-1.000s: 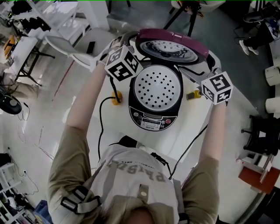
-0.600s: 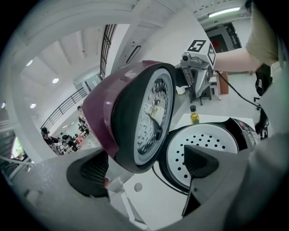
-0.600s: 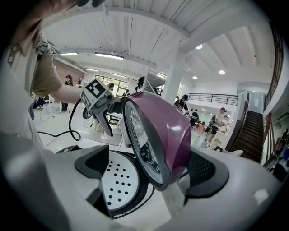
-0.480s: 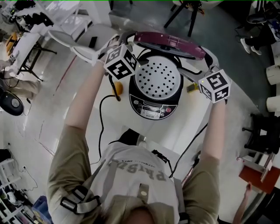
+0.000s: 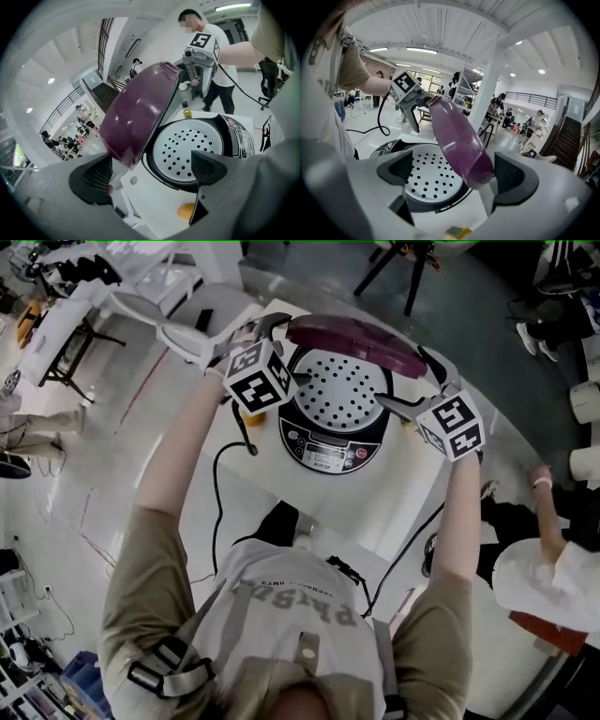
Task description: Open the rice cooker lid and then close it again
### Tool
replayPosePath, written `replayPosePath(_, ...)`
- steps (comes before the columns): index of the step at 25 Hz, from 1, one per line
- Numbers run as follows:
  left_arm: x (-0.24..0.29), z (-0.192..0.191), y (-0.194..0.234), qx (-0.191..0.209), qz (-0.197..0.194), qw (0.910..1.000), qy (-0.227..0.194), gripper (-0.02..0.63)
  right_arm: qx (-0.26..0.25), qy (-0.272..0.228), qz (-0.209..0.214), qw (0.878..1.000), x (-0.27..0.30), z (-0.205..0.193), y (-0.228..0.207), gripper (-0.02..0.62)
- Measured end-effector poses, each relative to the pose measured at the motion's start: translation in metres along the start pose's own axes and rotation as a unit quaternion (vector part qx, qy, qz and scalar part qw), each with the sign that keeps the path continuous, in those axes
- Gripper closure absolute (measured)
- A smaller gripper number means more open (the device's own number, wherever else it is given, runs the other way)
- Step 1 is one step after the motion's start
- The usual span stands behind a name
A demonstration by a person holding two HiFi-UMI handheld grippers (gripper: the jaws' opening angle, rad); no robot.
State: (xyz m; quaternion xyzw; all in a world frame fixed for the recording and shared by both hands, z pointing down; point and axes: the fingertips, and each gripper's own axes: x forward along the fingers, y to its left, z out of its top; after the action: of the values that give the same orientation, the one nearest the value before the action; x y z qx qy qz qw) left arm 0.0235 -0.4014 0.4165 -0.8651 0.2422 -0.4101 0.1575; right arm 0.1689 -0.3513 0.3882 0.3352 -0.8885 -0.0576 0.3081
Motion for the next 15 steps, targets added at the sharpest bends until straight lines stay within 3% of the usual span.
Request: replayPosePath(15, -0.019, -0.027, -0.053, 0.032, -0.026, 0.9983, 0.042, 0.067, -0.025, 0.048, 0.046, 0.997, -0.007, -0.026, 0.050, 0.060)
